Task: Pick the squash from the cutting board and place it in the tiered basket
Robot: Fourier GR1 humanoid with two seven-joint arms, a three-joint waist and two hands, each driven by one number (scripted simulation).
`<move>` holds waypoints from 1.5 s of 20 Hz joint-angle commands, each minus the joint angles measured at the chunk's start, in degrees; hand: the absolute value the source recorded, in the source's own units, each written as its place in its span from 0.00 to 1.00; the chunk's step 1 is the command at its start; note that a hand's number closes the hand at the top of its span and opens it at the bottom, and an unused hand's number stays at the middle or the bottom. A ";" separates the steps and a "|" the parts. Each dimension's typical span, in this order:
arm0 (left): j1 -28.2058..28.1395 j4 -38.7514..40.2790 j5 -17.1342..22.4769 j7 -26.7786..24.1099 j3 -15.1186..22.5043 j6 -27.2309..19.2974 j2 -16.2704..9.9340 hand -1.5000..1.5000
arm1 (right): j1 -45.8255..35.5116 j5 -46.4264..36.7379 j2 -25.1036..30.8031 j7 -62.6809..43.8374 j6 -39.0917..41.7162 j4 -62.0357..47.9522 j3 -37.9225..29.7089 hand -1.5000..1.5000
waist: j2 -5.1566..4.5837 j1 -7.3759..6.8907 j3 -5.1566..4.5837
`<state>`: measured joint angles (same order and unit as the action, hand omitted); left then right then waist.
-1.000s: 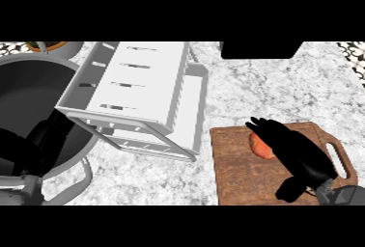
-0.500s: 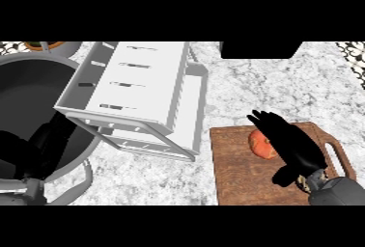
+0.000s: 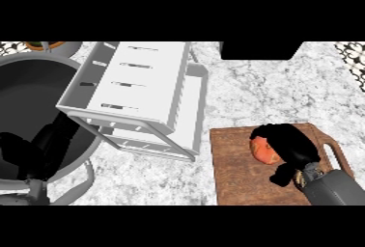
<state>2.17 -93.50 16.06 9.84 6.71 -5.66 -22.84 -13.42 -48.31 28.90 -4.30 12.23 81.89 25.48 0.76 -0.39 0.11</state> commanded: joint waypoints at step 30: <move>-2.53 1.61 -3.54 0.55 -3.84 2.72 3.51 0.50 | 1.82 19.04 -3.27 0.90 -8.13 27.20 -25.90 1.00 | -0.41 1.36 -0.19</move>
<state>0.32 -94.08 13.11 10.74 2.66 -3.15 -20.03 -10.37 -34.76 25.65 0.43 -0.70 99.50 1.35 0.72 1.13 0.46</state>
